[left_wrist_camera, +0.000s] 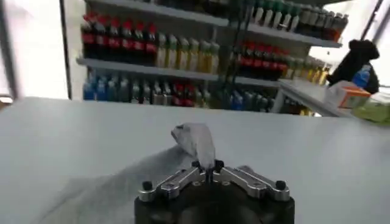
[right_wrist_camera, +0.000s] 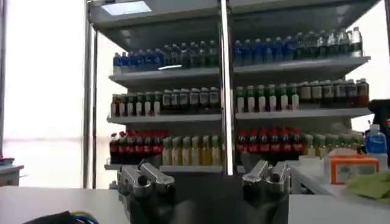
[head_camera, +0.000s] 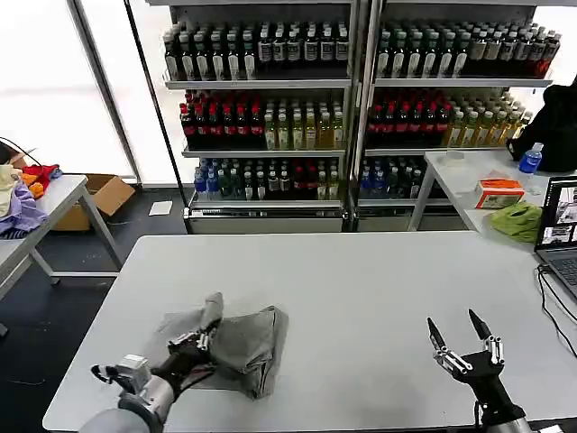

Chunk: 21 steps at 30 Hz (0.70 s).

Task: Fold and organize the clothes.

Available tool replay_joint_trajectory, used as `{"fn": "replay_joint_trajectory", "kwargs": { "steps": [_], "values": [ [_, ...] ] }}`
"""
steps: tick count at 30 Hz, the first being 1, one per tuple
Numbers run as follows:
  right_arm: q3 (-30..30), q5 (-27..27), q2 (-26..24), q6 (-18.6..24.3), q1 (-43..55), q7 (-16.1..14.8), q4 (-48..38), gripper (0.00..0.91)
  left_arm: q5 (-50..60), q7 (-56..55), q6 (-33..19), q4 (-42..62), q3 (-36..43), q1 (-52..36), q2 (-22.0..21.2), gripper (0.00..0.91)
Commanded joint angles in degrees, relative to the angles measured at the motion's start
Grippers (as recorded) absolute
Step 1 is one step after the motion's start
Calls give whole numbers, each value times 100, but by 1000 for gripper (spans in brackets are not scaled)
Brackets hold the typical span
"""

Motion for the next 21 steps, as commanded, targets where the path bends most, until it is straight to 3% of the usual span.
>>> {"fn": "replay_joint_trajectory", "kwargs": {
  "steps": [1, 2, 3, 4, 5, 12, 21],
  "values": [
    [-28, -29, 44, -4, -33, -13, -12, 907, -565, -688, 226, 485, 1101, -714, -351, 10],
    [-34, -28, 39, -5, -30, -16, -19, 907, -605, -733, 228, 524, 1111, -775, -393, 20],
    [-40, -29, 35, -6, -27, -17, -27, 907, -596, -740, 243, 590, 1115, -847, -437, 121],
    [-43, -30, 24, -6, -21, -19, -32, 907, -567, -687, 255, 626, 1113, -866, -450, 846],
    [-40, -27, 22, -8, -19, -17, -29, 907, -486, -649, 307, 646, 1117, -863, -447, 907],
    [-83, -21, 11, -17, 39, -26, -78, 907, -398, -769, 37, 690, 983, -931, -549, 907],
    [-160, -25, -38, -68, 154, -15, -109, 907, -885, -965, 186, -871, 173, -225, -365, 907]
  ]
}}
